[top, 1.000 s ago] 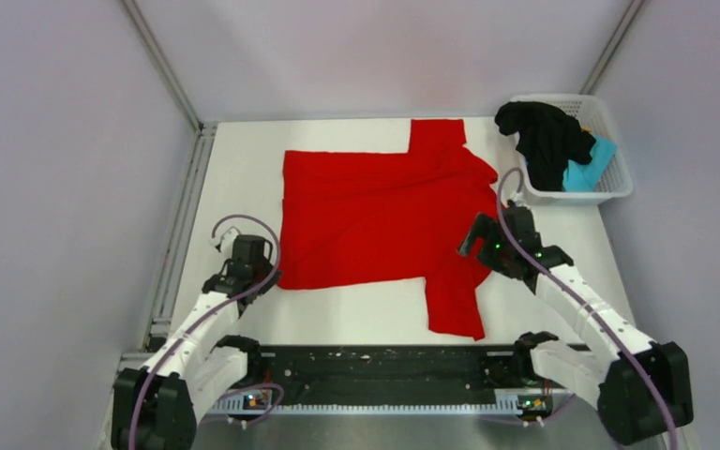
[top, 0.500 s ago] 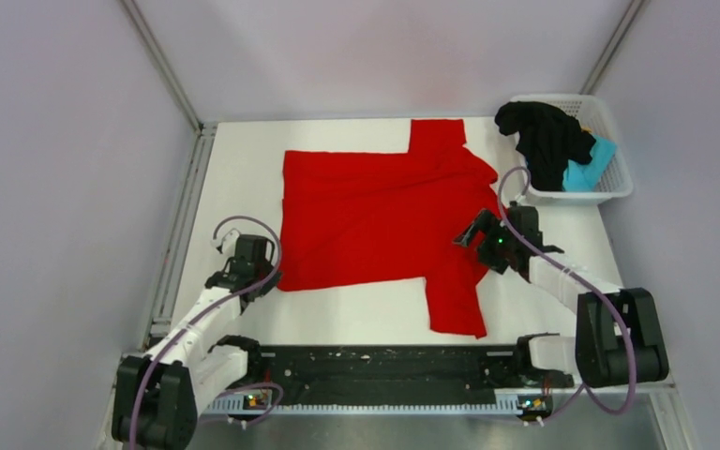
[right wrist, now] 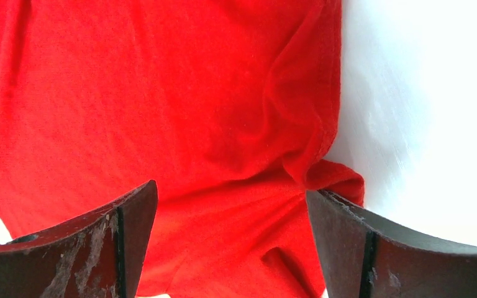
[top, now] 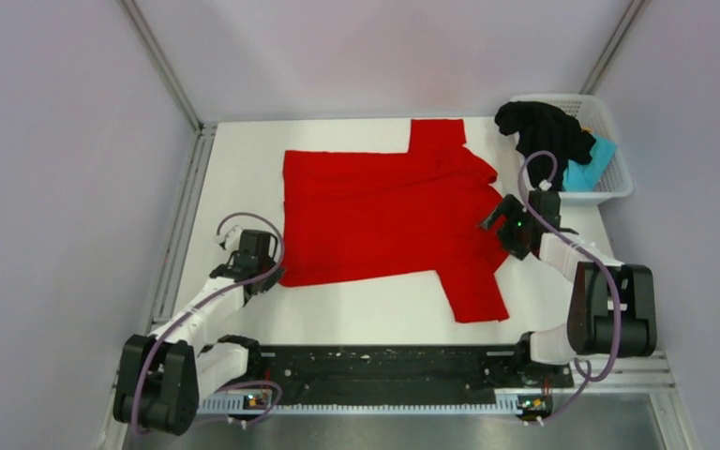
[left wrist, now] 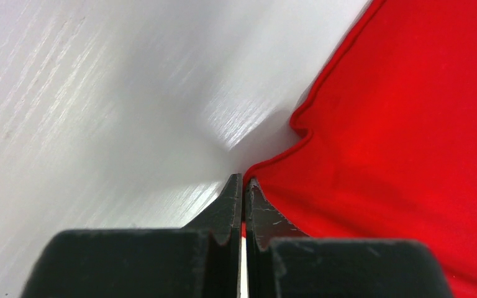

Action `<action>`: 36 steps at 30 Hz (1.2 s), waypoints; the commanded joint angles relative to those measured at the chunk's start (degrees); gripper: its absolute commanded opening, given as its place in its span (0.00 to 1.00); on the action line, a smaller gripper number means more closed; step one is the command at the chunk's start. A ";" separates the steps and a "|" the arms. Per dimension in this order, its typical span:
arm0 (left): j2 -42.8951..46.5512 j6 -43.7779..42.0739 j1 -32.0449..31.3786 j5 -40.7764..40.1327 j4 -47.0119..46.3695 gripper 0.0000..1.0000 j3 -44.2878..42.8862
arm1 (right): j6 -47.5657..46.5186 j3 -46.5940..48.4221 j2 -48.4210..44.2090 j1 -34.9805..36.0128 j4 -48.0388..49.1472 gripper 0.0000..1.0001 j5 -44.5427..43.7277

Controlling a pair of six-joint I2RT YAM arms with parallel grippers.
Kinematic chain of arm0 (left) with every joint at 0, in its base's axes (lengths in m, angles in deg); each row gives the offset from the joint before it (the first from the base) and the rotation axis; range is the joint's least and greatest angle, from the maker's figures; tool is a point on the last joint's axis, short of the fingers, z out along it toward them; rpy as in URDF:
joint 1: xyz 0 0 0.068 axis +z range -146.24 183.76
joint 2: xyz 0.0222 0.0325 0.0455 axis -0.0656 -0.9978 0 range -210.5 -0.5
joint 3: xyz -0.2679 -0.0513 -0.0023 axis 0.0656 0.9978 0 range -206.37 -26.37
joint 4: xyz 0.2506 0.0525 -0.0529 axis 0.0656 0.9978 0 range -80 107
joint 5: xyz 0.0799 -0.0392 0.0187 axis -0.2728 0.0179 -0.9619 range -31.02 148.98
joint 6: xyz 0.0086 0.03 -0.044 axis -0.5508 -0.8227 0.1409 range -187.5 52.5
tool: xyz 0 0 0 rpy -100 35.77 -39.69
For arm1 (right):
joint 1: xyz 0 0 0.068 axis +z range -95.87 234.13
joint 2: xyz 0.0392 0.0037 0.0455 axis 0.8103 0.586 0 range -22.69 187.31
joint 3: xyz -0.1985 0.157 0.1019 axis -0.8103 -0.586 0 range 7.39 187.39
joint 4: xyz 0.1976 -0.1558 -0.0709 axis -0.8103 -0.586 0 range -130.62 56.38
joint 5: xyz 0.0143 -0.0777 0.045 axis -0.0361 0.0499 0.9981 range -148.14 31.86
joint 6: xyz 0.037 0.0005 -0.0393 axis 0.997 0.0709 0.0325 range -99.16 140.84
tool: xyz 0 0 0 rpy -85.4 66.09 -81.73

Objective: Fold and stack the t-shirts
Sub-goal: Flatten out the tshirt

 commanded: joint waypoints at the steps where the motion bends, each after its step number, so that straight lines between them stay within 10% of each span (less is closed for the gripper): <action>1: -1.64 0.25 0.06 -0.91 -3.51 0.00 -2.56 | -6.76 2.10 -3.67 1.85 -6.55 0.88 -4.06; 11: -1.93 0.02 0.06 1.65 -5.74 0.00 -2.38 | -1.61 3.13 -27.55 24.08 -32.40 0.86 -16.70; 19: -2.34 -0.12 -0.02 2.89 -5.16 0.00 -2.62 | 5.83 3.17 -18.66 54.27 -41.05 0.74 -15.73; 28: -1.10 -0.23 -0.02 3.85 -5.53 0.00 -1.96 | 7.72 1.10 -7.09 57.27 -43.21 0.61 -23.45; 36: -1.15 0.23 -0.01 3.90 -5.72 0.00 -1.76 | 8.90 -0.82 -5.56 57.33 -42.43 0.08 -26.82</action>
